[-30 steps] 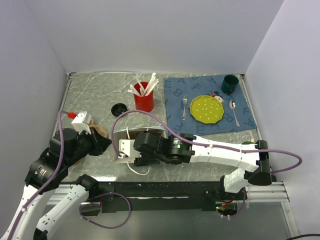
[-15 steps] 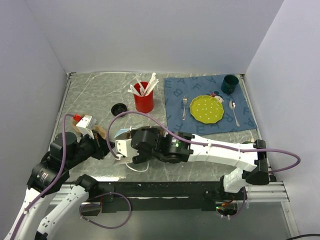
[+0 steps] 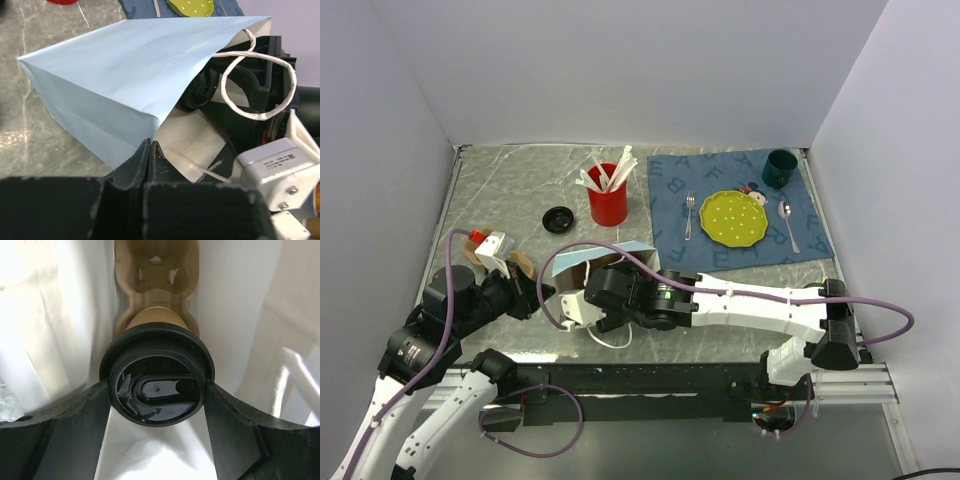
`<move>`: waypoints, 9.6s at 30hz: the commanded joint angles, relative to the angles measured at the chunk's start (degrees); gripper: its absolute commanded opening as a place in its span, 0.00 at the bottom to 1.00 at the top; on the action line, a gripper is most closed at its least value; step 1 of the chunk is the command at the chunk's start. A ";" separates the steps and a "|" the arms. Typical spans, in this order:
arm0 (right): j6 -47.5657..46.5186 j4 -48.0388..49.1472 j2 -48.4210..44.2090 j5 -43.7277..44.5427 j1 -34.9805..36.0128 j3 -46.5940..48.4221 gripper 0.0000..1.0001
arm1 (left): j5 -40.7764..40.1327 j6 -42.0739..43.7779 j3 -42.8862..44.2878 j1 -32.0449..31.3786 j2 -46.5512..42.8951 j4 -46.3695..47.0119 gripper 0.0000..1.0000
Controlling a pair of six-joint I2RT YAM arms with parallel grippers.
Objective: Pack the takeout coffee
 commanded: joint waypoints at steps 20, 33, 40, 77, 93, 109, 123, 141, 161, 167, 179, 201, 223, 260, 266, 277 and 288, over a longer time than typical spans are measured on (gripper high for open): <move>-3.62 13.89 3.26 -6.50 -5.55 -2.79 0.31 | 3.60 -2.43 -1.02 0.11 0.16 1.76 0.01; -1.51 14.86 0.81 -6.77 -5.91 1.35 0.30 | 2.81 -1.90 -1.02 0.11 0.16 0.70 0.01; -2.22 8.10 -2.97 0.35 -5.91 -0.06 0.31 | 2.28 -1.02 -0.58 0.11 0.95 -0.44 0.01; 0.59 15.30 5.99 -9.58 -9.07 0.81 0.29 | 5.62 -2.43 -3.21 0.11 1.13 4.13 0.01; 3.85 21.45 -0.69 -14.59 -7.84 -3.93 0.28 | 5.01 -1.55 -2.42 0.11 1.48 2.20 0.01; 0.24 12.93 -4.30 1.06 -8.98 -6.39 0.28 | 5.80 -1.90 -2.42 0.11 1.83 2.90 0.01; 2.18 17.06 2.74 -10.35 -11.62 -2.26 0.28 | 6.42 -3.31 -2.51 0.11 3.06 4.48 0.01; 9.12 4.86 -11.14 -10.81 -8.64 0.64 0.28 | 3.16 -3.13 -2.77 0.11 3.41 4.31 0.01; -2.65 15.12 -5.71 4.73 -10.47 -6.30 0.28 | 6.68 -3.92 -3.48 0.11 3.94 6.86 0.01; -1.87 20.66 -0.08 1.59 -11.88 -6.74 0.28 | 6.76 -4.97 -4.27 0.11 4.12 8.26 0.01; 2.62 27.34 2.30 -10.28 -13.11 -7.97 0.27 | 6.15 -6.21 -4.36 0.11 5.70 10.20 0.01; 25.18 -10.26 -22.48 -21.97 -11.09 10.47 0.28 | -1.67 -5.24 1.00 0.11 8.33 4.75 0.01; 69.05 -39.12 -22.49 -3.95 -13.02 9.64 0.29 | 14.05 -0.94 5.41 0.11 7.12 5.27 0.01; 76.27 -13.00 -25.91 -7.56 -29.55 -29.42 0.63 | 12.57 -1.28 1.36 0.11 10.89 7.38 0.01; 76.88 -14.05 -27.58 -6.06 -29.55 -29.86 0.71 | 12.04 -0.84 1.88 0.11 10.97 6.77 0.01; 77.50 -14.14 -27.67 -6.15 -29.46 -30.03 0.84 | 13.18 0.91 2.59 0.11 10.89 5.36 0.01; 74.71 -20.29 -28.90 -6.59 -29.55 -17.58 0.91 | 13.36 2.50 4.96 0.11 9.74 2.20 0.01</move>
